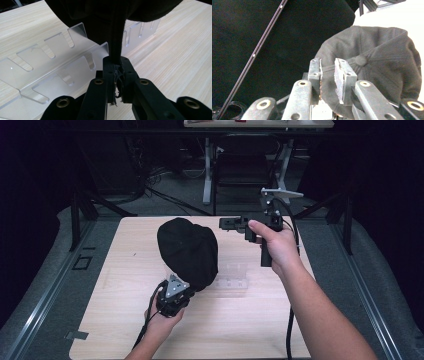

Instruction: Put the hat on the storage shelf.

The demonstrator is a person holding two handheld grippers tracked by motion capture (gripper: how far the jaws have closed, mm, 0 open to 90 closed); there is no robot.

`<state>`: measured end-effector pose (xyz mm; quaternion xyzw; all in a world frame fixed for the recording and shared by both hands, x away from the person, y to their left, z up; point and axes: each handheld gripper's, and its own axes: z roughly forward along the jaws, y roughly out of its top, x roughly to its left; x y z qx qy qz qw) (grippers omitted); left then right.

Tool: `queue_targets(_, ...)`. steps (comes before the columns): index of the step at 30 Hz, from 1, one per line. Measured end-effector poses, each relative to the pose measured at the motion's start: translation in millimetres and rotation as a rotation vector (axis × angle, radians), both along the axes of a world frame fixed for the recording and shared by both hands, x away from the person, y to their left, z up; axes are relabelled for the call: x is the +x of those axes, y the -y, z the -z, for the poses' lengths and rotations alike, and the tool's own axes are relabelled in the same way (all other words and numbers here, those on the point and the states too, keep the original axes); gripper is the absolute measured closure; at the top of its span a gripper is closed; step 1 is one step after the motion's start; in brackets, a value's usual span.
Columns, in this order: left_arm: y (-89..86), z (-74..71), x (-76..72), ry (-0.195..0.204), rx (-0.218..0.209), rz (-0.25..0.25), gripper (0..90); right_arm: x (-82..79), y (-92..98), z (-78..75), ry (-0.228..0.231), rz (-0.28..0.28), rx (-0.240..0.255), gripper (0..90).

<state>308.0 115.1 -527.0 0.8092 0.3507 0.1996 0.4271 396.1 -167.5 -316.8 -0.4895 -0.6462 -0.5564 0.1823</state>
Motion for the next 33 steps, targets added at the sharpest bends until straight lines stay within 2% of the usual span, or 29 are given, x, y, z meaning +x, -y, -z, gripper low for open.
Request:
queue_targets(6,-3.2,8.0,-2.2,-0.009,-0.004,-0.001,85.6,-2.7,8.3,-0.1,0.013,0.022,-0.008,73.4)
queue_targets(15,-11.4,17.6,-2.6,-0.025,-0.073,-0.02,85.0,-5.7,14.9,-0.3,0.037,0.048,-0.026,69.8)
queue_targets(19,-11.6,18.0,-3.4,-0.018,-0.066,-0.022,84.4,-7.9,18.7,-0.8,0.046,0.06,-0.041,68.9)
queue_targets(23,-13.0,17.4,-4.5,-0.034,-0.071,-0.033,83.3,-10.7,23.1,-1.8,0.059,0.067,-0.036,69.0)
queue_targets(28,-16.5,14.8,-5.8,-0.04,-0.084,-0.042,79.0,-14.6,29.4,-2.6,0.071,0.081,-0.057,68.3)
queue_targets(33,-24.3,11.1,-7.4,-0.032,-0.103,-0.055,68.0,-20.3,34.2,0.7,0.084,0.095,-0.082,65.7)
